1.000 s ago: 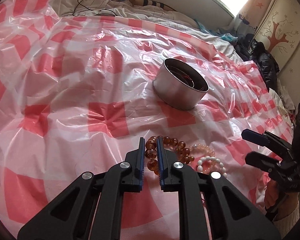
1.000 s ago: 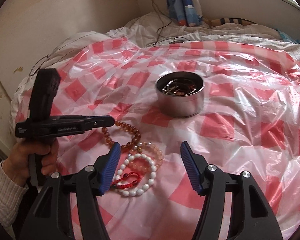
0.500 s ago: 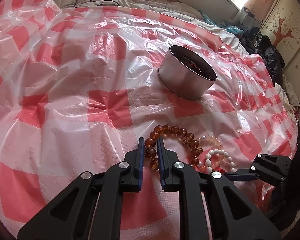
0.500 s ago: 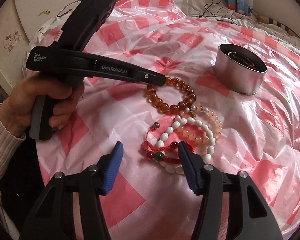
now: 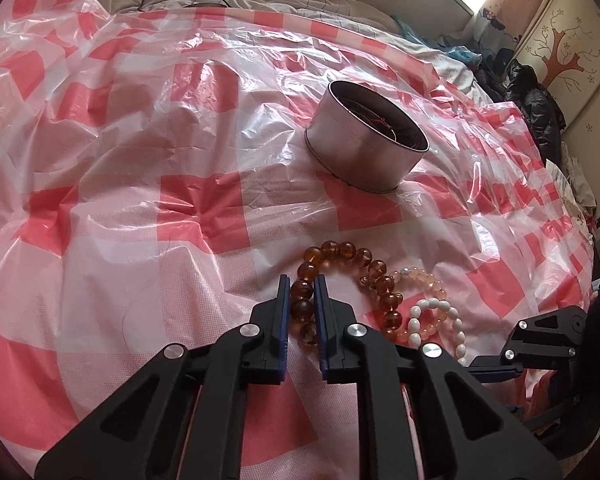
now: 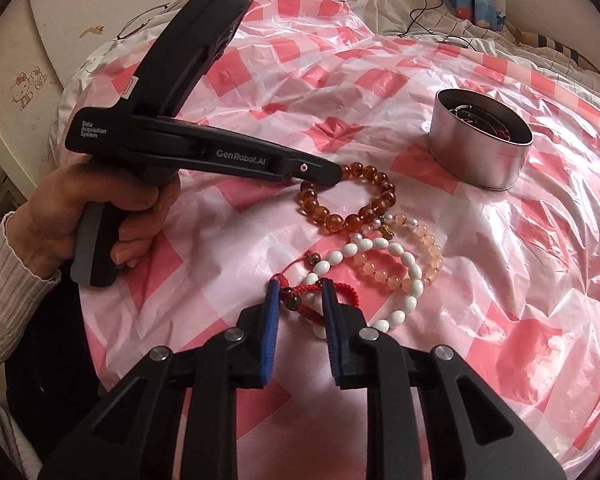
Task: Organize jewelry
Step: 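Carry the red cord bracelet and amber bracelet over the tin with both tools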
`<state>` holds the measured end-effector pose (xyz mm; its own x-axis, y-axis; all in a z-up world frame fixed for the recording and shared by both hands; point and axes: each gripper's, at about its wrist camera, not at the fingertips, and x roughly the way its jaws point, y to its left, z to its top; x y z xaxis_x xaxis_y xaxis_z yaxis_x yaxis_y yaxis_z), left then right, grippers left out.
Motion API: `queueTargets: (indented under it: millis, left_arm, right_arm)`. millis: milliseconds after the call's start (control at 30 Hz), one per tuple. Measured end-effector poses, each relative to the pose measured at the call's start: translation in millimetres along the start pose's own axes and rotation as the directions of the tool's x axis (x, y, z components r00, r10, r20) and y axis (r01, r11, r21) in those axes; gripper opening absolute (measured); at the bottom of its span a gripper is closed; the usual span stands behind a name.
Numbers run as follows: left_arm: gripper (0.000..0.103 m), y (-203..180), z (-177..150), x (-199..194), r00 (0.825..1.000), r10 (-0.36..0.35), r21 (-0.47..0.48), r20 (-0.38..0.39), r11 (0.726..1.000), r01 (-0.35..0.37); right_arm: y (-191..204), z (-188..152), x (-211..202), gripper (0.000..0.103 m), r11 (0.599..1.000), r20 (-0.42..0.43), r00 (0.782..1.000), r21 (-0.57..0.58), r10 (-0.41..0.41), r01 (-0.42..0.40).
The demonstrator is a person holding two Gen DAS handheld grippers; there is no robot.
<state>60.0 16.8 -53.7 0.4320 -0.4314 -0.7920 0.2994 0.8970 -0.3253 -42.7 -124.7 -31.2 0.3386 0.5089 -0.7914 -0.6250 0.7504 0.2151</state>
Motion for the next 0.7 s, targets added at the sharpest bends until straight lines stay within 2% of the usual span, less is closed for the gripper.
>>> queueTargets:
  millis: [200, 267, 367, 567, 700]
  left_arm:
    - [0.01, 1, 2, -5, 1.0, 0.01, 0.013, 0.019, 1.0, -0.01]
    - [0.01, 2, 3, -8, 1.0, 0.003, 0.01, 0.028, 1.0, -0.004]
    - [0.01, 4, 3, -12, 0.999, -0.031, -0.011, 0.04, 0.999, 0.032]
    - [0.01, 9, 4, -18, 0.994, -0.093, -0.055, 0.063, 0.994, 0.097]
    - [0.01, 13, 5, -17, 0.995, -0.076, -0.07, 0.061, 0.994, 0.081]
  right_arm:
    - [4, 1, -4, 0.015, 1.0, 0.031, 1.0, -0.026, -0.001, 0.002]
    - [3, 2, -9, 0.008, 1.0, 0.054, 0.998, -0.011, 0.012, -0.011]
    - [-7, 5, -19, 0.008, 0.998, 0.111, 0.993, 0.044, 0.05, -0.055]
    - [-32, 9, -40, 0.008, 0.969, 0.227, 0.963, 0.165, 0.147, -0.186]
    - [-49, 8, -54, 0.008, 0.937, 0.306, 0.935, 0.234, 0.182, -0.259]
